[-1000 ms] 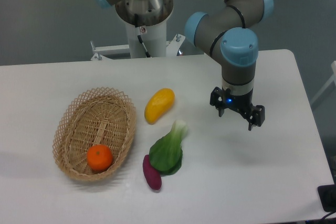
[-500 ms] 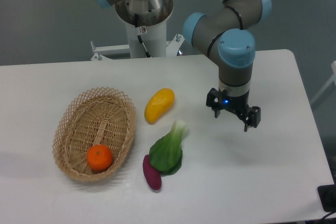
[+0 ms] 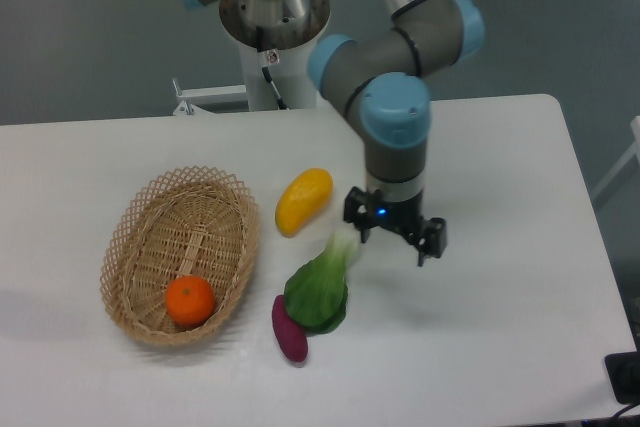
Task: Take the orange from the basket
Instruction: 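Move the open gripper over the wicker basket toward the orange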
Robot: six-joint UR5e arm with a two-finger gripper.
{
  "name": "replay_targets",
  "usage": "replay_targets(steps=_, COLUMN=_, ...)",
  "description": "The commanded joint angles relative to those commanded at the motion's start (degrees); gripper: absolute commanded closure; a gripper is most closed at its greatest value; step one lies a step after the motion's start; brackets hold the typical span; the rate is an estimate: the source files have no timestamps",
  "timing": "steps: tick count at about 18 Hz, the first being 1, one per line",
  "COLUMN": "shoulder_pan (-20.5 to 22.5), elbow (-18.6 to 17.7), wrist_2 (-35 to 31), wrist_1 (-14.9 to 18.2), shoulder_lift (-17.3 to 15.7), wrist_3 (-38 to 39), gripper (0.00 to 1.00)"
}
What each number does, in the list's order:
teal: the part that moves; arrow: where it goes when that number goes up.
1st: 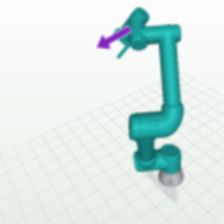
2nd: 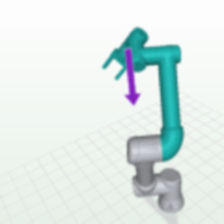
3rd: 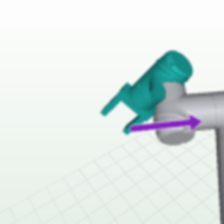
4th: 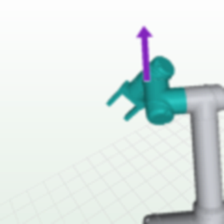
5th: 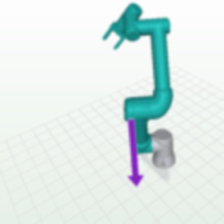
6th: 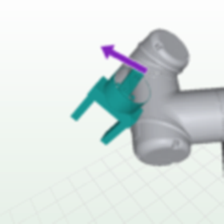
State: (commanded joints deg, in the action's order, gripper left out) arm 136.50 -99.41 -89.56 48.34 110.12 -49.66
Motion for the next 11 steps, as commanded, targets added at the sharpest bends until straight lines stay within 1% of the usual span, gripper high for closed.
replay_targets(steps=2, shoulder_pan=-2.5, elbow=0.2, wrist_2=0.0, wrist_1=0.0, shoulder_lift=0.3, wrist_3=1.0, gripper=0.00)
replay_targets(steps=4, shoulder_pan=-4.3, elbow=0.8, wrist_2=0.5, wrist_1=-0.1, shoulder_lift=0.2, wrist_3=4.1, gripper=0.00)
replay_targets(steps=5, shoulder_pan=-5.4, elbow=1.8, wrist_2=3.0, wrist_1=-0.1, shoulder_lift=0.3, wrist_3=8.4, gripper=0.00)
replay_targets(steps=6, shoulder_pan=-5.8, elbow=2.2, wrist_2=4.6, wrist_1=-0.1, shoulder_lift=0.4, wrist_3=10.9, gripper=0.00)
replay_targets(steps=7, shoulder_pan=-6.8, elbow=2.5, wrist_2=5.4, wrist_1=0.0, shoulder_lift=0.5, wrist_3=12.9, gripper=0.00)
replay_targets(steps=10, shoulder_pan=-11.1, elbow=2.7, wrist_2=5.8, wrist_1=0.1, shoulder_lift=1.1, wrist_3=22.5, gripper=0.00)
replay_targets(steps=11, shoulder_pan=-12.0, elbow=2.7, wrist_2=7.0, wrist_1=0.2, shoulder_lift=1.3, wrist_3=24.2, gripper=0.00)
